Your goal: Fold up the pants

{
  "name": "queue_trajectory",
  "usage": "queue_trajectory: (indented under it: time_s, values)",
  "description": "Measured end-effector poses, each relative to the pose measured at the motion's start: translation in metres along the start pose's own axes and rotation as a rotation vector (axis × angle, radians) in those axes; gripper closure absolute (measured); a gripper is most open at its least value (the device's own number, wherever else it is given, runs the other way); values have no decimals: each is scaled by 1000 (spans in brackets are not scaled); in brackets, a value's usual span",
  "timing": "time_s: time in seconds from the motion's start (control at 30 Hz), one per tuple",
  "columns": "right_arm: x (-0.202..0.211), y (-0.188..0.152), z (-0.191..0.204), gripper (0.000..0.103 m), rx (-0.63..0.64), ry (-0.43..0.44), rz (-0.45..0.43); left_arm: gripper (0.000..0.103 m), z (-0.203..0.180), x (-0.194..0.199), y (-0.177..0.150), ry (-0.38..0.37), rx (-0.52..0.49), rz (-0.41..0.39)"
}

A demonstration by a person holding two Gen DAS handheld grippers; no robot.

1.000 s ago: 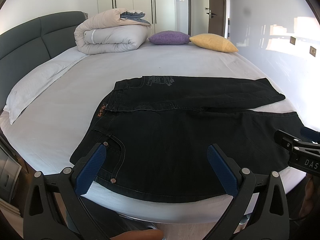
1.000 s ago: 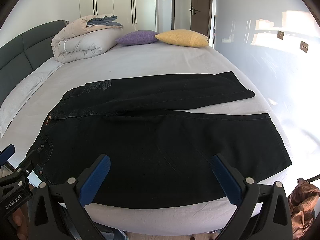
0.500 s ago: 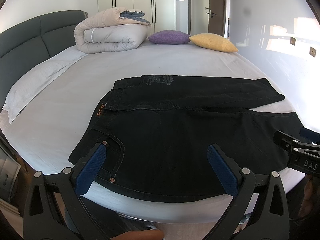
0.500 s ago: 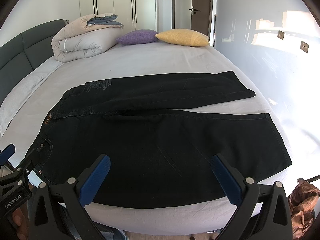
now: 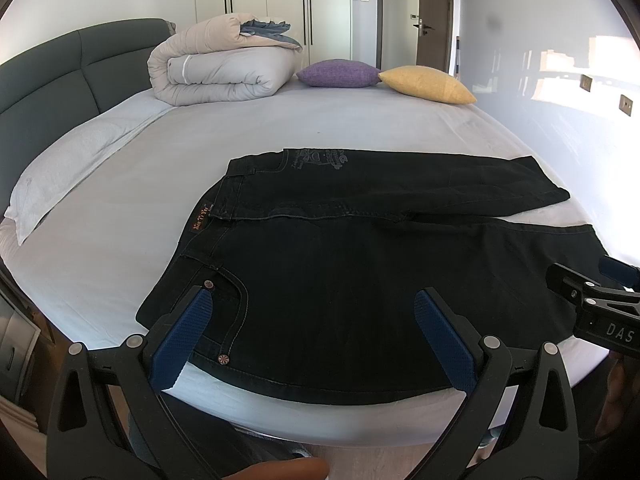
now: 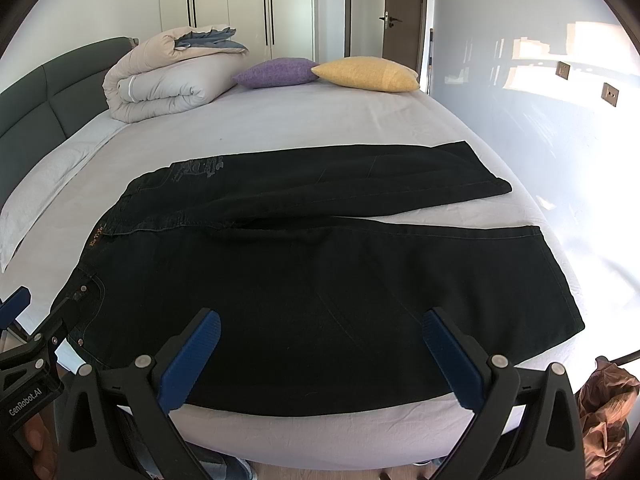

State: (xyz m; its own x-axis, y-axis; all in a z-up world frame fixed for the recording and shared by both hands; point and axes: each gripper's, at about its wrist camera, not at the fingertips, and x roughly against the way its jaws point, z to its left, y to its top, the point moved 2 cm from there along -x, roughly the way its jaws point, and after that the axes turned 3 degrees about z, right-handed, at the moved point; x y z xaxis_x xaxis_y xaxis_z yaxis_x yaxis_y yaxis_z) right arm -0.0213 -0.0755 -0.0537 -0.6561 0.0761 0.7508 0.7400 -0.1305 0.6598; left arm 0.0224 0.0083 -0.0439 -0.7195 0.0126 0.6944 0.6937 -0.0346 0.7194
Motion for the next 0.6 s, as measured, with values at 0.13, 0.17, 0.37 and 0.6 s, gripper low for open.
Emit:
queue_trajectory:
  time_s: [0.13, 0.17, 0.37, 0.6]
  values:
    - [-1, -1, 0, 0, 2, 0, 3, 0, -1, -1, -1, -4, 2, 3]
    - [-1, -2, 0, 0, 2, 1, 4, 0, -1, -2, -1, -5, 3, 5]
    - [-5, -3, -4, 0, -6, 9, 20, 0, -5, -3, -1, 34, -29, 1]
    - [-9, -3, -14, 0, -18, 34, 25, 0, -23, 7, -10, 125, -143, -103]
